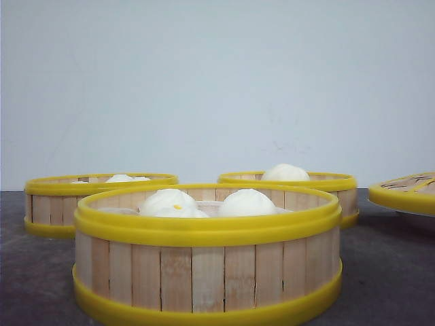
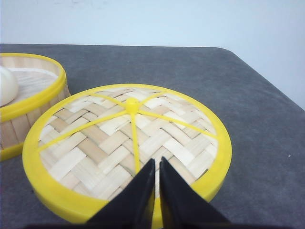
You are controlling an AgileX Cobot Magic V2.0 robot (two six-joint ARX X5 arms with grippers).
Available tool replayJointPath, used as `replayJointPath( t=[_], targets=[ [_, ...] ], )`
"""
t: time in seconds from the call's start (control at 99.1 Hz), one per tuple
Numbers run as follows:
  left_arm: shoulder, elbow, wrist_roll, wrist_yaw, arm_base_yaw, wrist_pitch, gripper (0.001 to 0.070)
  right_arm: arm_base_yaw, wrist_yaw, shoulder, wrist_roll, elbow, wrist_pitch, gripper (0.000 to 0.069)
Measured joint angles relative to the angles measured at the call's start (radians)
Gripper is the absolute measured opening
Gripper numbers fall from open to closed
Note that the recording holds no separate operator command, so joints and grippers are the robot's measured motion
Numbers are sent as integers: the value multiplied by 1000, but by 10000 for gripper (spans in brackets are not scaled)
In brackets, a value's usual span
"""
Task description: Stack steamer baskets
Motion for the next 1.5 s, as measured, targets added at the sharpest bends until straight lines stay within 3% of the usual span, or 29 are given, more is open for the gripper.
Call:
replayJointPath(
  t=[0.545,0.696,0.857,1.039,1.251,1.352,1.503],
  targets=[
    [0,0,0,0,0,0,26,0,0,0,1,0,5,12],
    [0,-1,-13,4,0,3,26,0,-36,0,72,0,61,12],
    [0,-2,-98,4,0,3,26,0,-110,0,233,0,63,12],
    [0,-2,-259,4,0,4,26,1,-110,0,362,0,65,12],
    [1,-2,-354,8,0,46,25,1,-109,0,520,0,108,11],
    [1,-2,-389,36,0,93,24,1,-109,3,605,10,114,10],
    [43,56,-425,54,0,80,24,1,-105,86,656,134,107,10]
  ],
)
